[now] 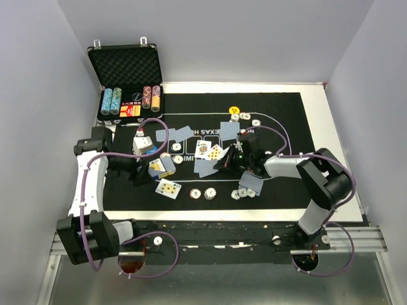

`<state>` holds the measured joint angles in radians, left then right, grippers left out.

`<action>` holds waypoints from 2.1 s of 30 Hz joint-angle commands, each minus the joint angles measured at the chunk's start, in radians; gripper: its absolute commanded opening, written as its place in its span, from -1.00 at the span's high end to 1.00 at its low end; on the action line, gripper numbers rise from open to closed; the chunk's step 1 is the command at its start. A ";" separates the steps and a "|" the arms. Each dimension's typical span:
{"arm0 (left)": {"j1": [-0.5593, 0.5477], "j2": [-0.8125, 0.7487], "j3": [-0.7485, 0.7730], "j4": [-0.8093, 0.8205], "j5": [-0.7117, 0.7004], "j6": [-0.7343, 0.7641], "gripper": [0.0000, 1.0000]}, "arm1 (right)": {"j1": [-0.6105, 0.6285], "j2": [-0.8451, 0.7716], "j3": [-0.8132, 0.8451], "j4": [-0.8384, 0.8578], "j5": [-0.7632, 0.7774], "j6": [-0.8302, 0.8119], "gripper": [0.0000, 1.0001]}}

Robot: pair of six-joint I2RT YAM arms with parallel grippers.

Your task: Distribute texas hold em gaming equipment

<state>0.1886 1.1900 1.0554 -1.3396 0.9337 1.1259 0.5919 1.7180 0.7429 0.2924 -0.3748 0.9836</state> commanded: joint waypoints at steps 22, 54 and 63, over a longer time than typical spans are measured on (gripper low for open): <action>0.038 0.057 -0.219 0.231 -0.113 -0.123 -0.98 | 0.022 -0.145 0.078 -0.291 0.160 -0.137 -0.49; 0.374 0.057 0.061 0.401 -0.122 -0.646 -0.98 | -0.351 -0.521 0.197 -0.740 0.458 -0.370 -1.00; 0.388 0.056 0.032 0.439 -0.102 -0.640 -0.98 | -0.359 -0.534 0.168 -0.722 0.484 -0.387 -1.00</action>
<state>0.5694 1.2572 1.1057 -0.9417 0.8207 0.4961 0.2405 1.2095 0.9356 -0.4217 0.0677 0.6189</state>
